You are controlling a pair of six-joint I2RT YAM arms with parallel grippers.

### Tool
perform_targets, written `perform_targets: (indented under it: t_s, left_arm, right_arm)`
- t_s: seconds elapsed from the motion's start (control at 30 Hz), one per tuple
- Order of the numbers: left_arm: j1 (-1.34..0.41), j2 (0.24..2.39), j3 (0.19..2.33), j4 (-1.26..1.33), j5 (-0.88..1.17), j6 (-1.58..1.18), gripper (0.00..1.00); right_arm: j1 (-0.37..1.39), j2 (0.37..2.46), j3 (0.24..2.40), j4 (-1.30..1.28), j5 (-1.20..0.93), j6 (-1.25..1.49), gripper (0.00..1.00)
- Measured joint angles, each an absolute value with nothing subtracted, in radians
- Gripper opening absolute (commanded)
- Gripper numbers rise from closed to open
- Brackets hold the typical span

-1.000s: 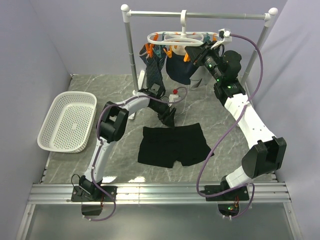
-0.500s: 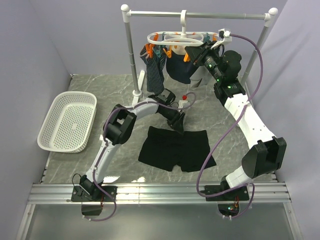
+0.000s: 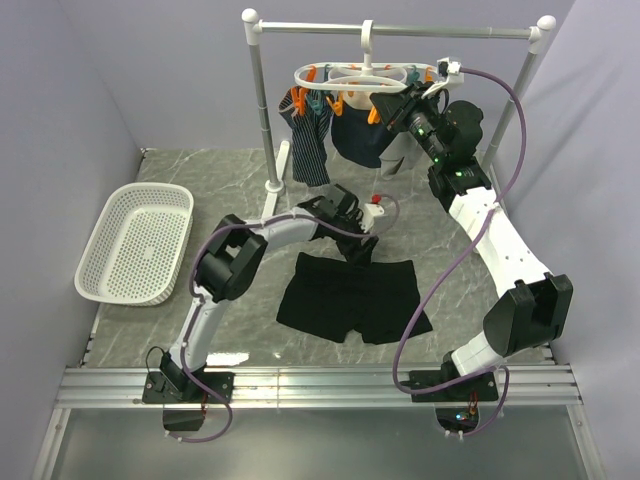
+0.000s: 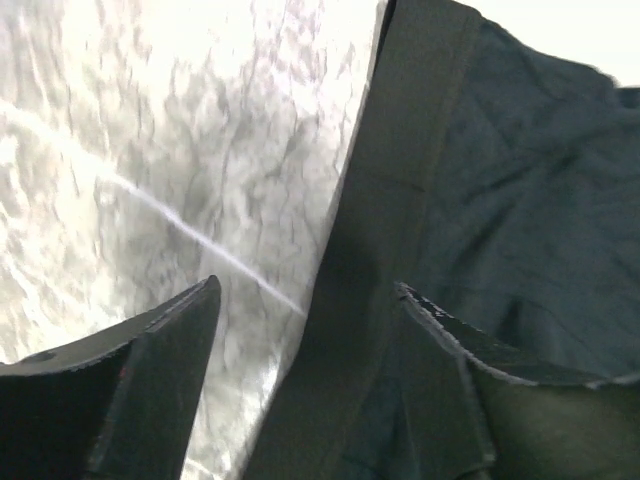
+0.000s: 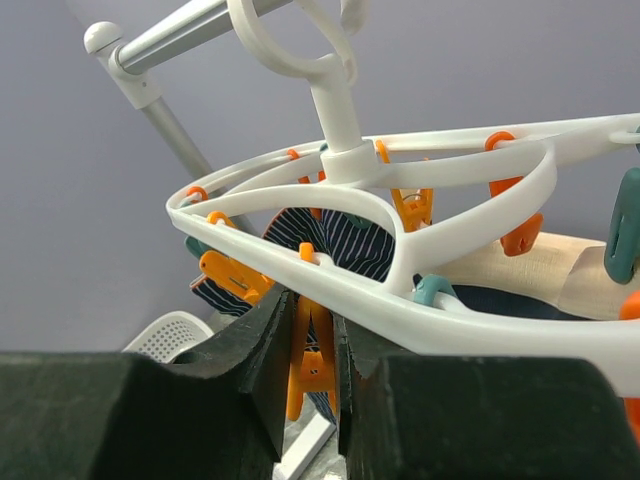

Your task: Clip the underwear to the hanger

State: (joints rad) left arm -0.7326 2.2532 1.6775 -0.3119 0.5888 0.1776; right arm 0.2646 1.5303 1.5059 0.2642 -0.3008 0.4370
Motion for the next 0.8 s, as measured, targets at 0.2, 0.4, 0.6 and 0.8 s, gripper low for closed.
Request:
perform_targets:
  t_s: [0.2,0.4,0.6,0.8]
  left_arm:
    - [-0.807,2.239,1.648,-0.243,0.441,0.248,0.74]
    - [-0.871,2.239,1.643,-0.224,0.339,0.295,0.66]
    - [-0.913,2.224,1.613,-0.194,0.289,0.346,0.58]
    - [-0.928,2.203,1.582,-0.186,0.274,0.414,0.45]
  right_arm:
    - [0.265,1.53,1.506,0.264,-0.301,0.437,0.0]
    - [0.264,1.53,1.506,0.262,-0.302,0.437,0.0]
    - [0.263,1.53,1.506,0.261,-0.303,0.437,0.0]
    - [0.258,1.53,1.506,0.26,-0.308,0.437,0.0]
